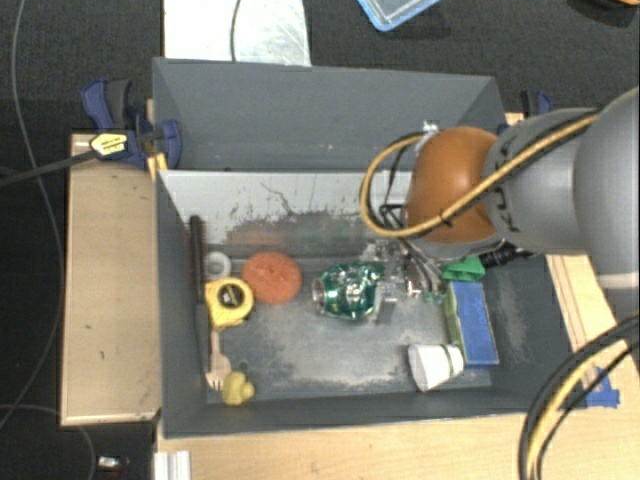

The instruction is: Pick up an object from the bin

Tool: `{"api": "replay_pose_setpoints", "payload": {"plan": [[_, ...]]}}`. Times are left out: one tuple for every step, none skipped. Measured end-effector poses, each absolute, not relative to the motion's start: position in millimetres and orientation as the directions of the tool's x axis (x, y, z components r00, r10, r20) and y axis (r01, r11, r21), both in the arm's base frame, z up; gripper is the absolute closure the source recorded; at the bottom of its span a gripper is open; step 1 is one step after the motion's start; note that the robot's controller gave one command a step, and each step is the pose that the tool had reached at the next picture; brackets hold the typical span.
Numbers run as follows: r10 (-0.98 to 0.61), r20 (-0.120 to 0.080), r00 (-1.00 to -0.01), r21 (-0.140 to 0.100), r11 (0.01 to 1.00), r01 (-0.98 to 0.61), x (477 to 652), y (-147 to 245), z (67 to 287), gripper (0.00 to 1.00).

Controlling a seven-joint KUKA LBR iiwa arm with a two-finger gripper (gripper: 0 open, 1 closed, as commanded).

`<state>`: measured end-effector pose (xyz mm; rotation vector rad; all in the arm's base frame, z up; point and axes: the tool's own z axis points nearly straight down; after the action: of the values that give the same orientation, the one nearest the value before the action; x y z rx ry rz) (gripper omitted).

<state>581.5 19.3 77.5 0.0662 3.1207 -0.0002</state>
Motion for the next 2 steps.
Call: {"api": "replay_pose_setpoints", "payload": {"plan": [[0.076,-0.018,-0.997,0.002,0.997,0.076,580.1,23,71,1.0],[0.033,-0.014,-0.999,0.0,0.999,0.033,572.9,22,144,1.0]]}}
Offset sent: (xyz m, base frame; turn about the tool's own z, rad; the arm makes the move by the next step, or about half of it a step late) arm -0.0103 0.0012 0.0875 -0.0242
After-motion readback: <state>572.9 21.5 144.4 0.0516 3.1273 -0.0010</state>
